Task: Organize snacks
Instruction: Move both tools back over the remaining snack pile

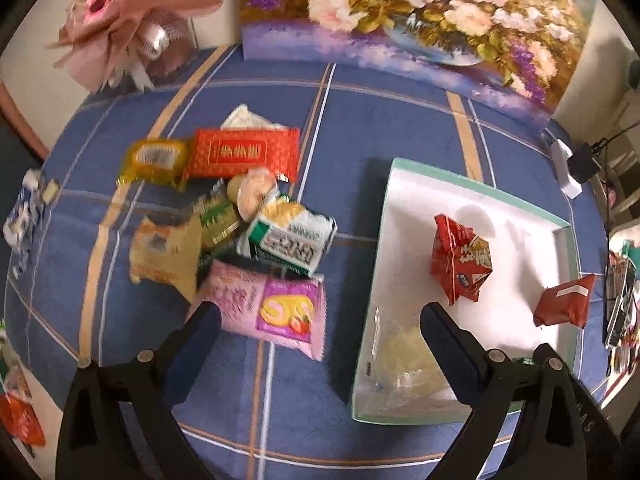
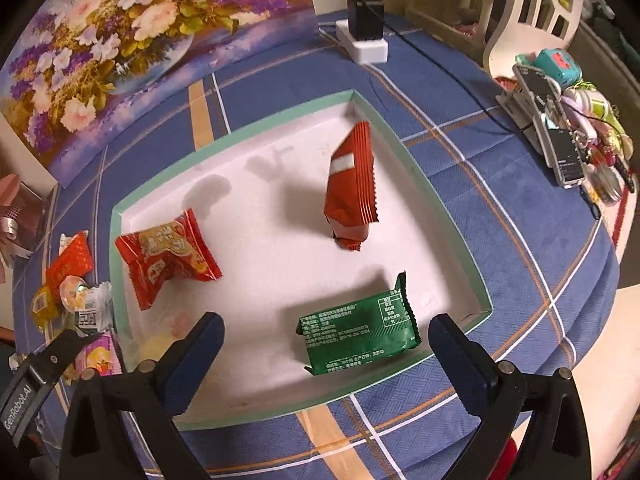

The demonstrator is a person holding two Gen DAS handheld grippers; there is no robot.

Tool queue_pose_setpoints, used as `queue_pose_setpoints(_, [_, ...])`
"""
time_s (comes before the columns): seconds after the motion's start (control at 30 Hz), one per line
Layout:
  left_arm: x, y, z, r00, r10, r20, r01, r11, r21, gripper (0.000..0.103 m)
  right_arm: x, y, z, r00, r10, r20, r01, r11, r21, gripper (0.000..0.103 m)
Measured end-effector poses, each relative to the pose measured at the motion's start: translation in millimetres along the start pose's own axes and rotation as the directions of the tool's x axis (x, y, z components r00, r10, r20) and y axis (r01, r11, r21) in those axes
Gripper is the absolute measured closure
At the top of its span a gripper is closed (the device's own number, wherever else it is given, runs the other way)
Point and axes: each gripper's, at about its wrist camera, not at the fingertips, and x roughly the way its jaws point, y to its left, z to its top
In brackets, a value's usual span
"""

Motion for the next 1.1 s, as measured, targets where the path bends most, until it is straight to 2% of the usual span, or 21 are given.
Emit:
queue_pose_setpoints(0.1, [-5, 5, 4, 0.997, 0.063, 0.051, -0.066, 0.996, 0.053, 0.003, -7, 5, 2, 1.0, 0.004, 0.029, -0.004, 1.0, 0.014, 0.0])
queue_pose_setpoints(0.2, [-4, 20, 8, 0.996, 0.075, 0.052, -0.078, 0.996, 0.051, 0.003, -11, 15, 2, 0.998, 0.023, 0.053, -0.023, 1.0, 0.011, 0.0])
queue_pose_setpoints(0.3, [-2, 44, 9, 0.997, 0.066, 0.038, -0.067, 0.998, 0.008, 0.003, -15, 31, -2, 0.997, 0.026, 0.075, -0.026, 1.0, -0.008, 0.0])
queue_pose_setpoints(0.43, [4, 86, 12, 0.996, 0.092, 0.018, -0.091, 0.993, -0.074, 0.003, -15, 62, -8, 0.994, 0.068, 0.081, -0.065, 0.997, -0.046, 0.0])
queue_pose_setpoints(0.5, [8, 113, 11, 0.995, 0.101, -0.007, -0.101, 0.985, -0.143, 0.003, -15, 80, -12, 0.993, 0.089, 0.078, -0.083, 0.993, -0.083, 0.0])
queue_pose_setpoints(0.63, [15, 161, 4, 0.996, 0.077, -0.034, -0.084, 0.956, -0.28, 0.003, -17, 117, -24, 0.988, 0.128, 0.087, -0.114, 0.982, -0.147, 0.0])
queue_pose_setpoints(0.77, [27, 194, -1, 0.997, 0.069, -0.041, -0.078, 0.938, -0.337, 0.003, -19, 157, -39, 0.979, 0.184, 0.088, -0.158, 0.957, -0.243, 0.0])
queue_pose_setpoints(0.97, [44, 218, -8, 0.997, 0.033, -0.064, -0.056, 0.912, -0.406, 0.003, -13, 211, -62, 0.967, 0.25, 0.048, -0.215, 0.905, -0.367, 0.0])
queue_pose_setpoints(1.1, [54, 218, -9, 0.998, -0.025, -0.06, -0.002, 0.912, -0.409, 0.003, -1, 234, -76, 0.964, 0.264, 0.014, -0.234, 0.877, -0.419, 0.0])
